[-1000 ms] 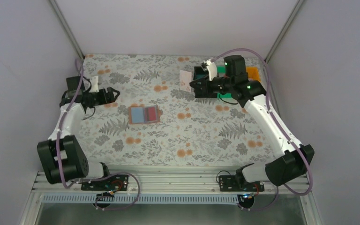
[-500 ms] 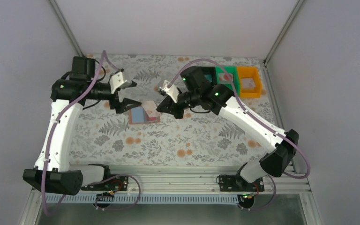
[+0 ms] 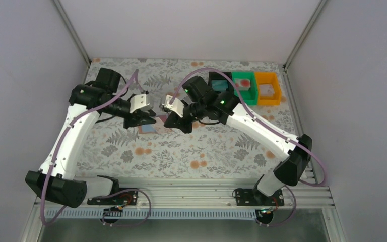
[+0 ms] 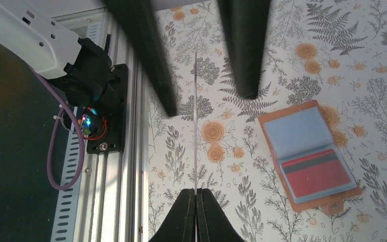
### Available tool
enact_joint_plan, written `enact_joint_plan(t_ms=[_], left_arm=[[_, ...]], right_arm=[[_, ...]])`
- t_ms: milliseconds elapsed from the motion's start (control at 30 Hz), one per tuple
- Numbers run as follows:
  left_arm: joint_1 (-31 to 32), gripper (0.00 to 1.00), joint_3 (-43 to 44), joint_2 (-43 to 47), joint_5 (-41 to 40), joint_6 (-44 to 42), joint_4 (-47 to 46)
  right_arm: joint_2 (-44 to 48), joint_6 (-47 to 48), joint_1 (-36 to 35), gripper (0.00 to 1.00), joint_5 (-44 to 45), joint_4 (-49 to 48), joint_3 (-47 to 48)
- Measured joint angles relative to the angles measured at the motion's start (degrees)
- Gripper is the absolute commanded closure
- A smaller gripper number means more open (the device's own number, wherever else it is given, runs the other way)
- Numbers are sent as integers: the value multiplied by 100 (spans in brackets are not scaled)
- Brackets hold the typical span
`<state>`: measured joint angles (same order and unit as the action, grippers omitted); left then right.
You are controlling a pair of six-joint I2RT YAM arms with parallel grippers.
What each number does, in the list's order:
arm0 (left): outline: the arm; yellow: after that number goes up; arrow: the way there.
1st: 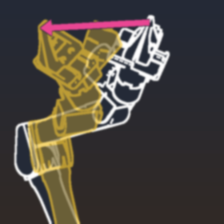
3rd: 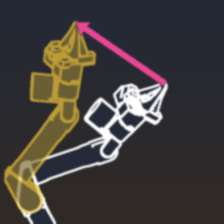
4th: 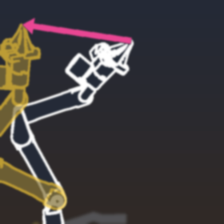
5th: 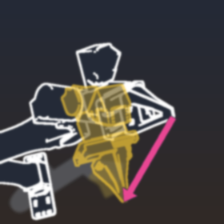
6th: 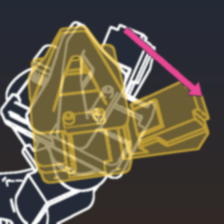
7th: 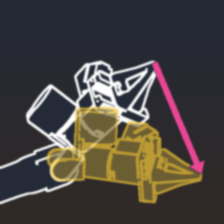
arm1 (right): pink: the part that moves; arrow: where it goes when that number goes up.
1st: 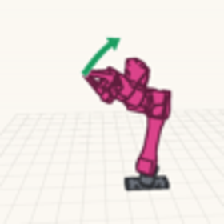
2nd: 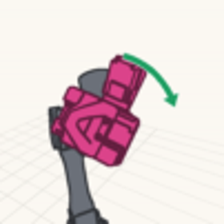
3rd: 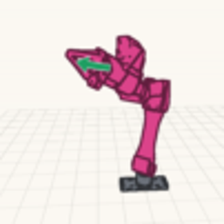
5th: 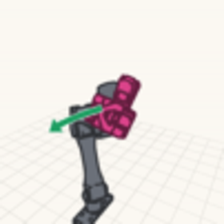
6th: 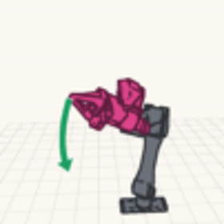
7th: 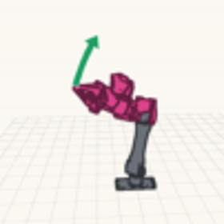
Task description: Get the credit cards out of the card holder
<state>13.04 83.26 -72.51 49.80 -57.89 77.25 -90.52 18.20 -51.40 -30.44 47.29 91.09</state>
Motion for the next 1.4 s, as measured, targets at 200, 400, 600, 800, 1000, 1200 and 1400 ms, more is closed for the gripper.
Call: enact_joint_plan(t_ms=[200,400,600,800,1000,1200,1400], left_arm=[[61,97,0,-59,17,37,87],[63,98,42,-4,138,365,-33],[-59,98,433,-26,-640,2350,-1115],[-1469,97,1665,-557,-232,5016,-2251],[-1930,98,1134,-697,1113,7438,-3309],[-1932,98,643,-693,1707,8561,-3654],[-1932,98,470,-564,1921,8994,-3991]], right_arm=[[26,96,-2,96,136,2,0],[326,85,-20,50,505,-212,-149],[1128,-61,-24,34,2118,-1222,-608],[1176,540,-251,15,3128,-2667,-494],[723,2142,-876,16,3821,-4476,-595],[-238,3412,-946,19,4422,-5219,-365],[-645,4079,-984,31,4769,-5270,-282]])
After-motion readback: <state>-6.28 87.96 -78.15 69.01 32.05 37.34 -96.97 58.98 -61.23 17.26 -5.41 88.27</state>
